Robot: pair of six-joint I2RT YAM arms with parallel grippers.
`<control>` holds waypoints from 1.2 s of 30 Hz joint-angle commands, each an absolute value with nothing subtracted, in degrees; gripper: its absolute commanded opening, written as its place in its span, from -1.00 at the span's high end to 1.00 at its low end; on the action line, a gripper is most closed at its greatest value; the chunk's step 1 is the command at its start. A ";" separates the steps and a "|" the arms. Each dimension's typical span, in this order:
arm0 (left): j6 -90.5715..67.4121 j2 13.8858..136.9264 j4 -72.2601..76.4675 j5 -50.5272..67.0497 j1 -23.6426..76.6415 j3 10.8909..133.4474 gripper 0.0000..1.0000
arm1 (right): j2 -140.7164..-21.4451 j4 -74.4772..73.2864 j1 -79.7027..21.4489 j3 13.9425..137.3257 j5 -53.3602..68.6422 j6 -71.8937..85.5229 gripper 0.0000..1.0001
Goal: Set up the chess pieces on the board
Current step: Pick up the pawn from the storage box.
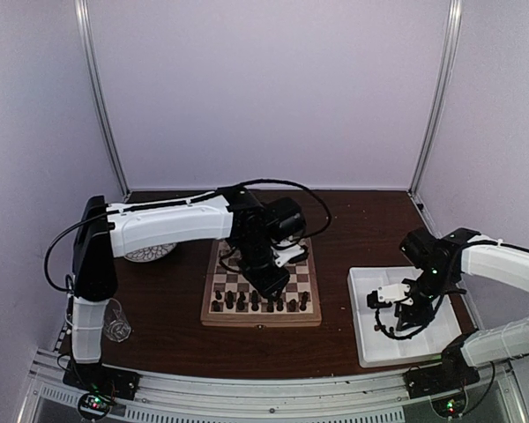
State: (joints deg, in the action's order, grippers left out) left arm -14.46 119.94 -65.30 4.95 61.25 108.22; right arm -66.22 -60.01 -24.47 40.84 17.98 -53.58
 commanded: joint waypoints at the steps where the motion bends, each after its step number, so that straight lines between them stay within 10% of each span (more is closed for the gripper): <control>1: -14.39 122.38 -63.67 4.46 61.60 109.35 0.25 | -67.60 -57.78 -24.61 40.25 15.01 -55.45 0.14; 36: -12.66 126.39 -66.53 2.31 61.48 110.77 0.90 | -68.82 -56.44 -24.87 39.99 16.44 -54.14 0.20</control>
State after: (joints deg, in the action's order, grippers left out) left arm -13.37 125.38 -65.87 2.76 61.34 109.97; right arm -68.64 -56.97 -24.51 40.12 16.60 -54.22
